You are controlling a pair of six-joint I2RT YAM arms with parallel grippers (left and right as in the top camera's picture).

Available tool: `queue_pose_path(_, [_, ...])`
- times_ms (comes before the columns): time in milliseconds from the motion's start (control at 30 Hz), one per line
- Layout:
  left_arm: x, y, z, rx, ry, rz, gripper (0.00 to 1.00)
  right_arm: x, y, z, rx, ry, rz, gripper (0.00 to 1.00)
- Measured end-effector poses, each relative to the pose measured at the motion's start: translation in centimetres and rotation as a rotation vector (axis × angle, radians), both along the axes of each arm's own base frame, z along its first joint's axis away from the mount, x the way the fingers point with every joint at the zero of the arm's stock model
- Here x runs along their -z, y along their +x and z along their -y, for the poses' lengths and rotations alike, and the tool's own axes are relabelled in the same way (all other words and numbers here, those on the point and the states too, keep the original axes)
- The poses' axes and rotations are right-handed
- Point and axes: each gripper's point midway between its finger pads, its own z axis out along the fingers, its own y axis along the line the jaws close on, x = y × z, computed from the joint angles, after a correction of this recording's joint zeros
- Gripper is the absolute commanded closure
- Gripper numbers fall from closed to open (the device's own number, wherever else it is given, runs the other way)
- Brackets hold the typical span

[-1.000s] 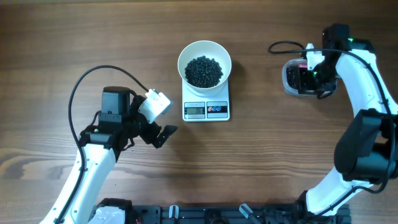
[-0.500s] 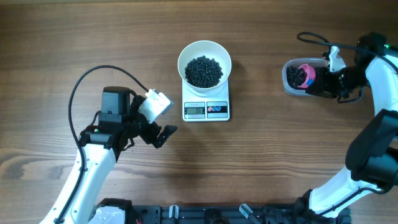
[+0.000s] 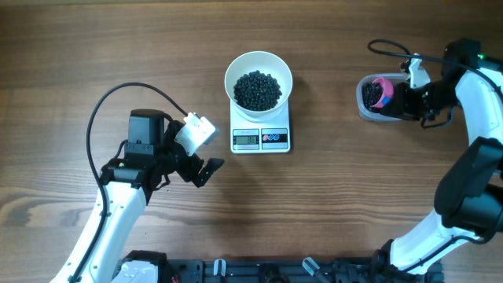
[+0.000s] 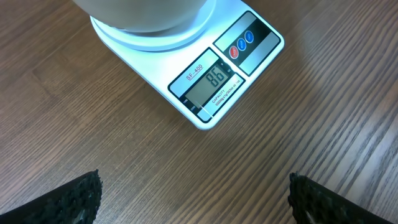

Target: Scoop item into bowl and weigh 150g on scale

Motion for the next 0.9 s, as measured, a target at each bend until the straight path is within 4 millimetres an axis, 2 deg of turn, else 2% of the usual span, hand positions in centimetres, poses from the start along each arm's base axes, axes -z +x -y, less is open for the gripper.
queue_pose_path(333, [0.0, 0.0, 0.0, 0.0, 0.0, 0.0, 0.0, 0.4, -0.5, 0.0, -0.001, -0.003, -0.03, 0.96])
queue_pose_path(567, [0.0, 0.0, 0.0, 0.0, 0.0, 0.0, 0.0, -0.1, -0.8, 0.0, -0.004, 0.056, -0.02, 0.96])
queue_pose_path(900, [0.0, 0.0, 0.0, 0.0, 0.0, 0.0, 0.0, -1.2, -2.1, 4.3, 0.125, 0.214, 0.031, 0.96])
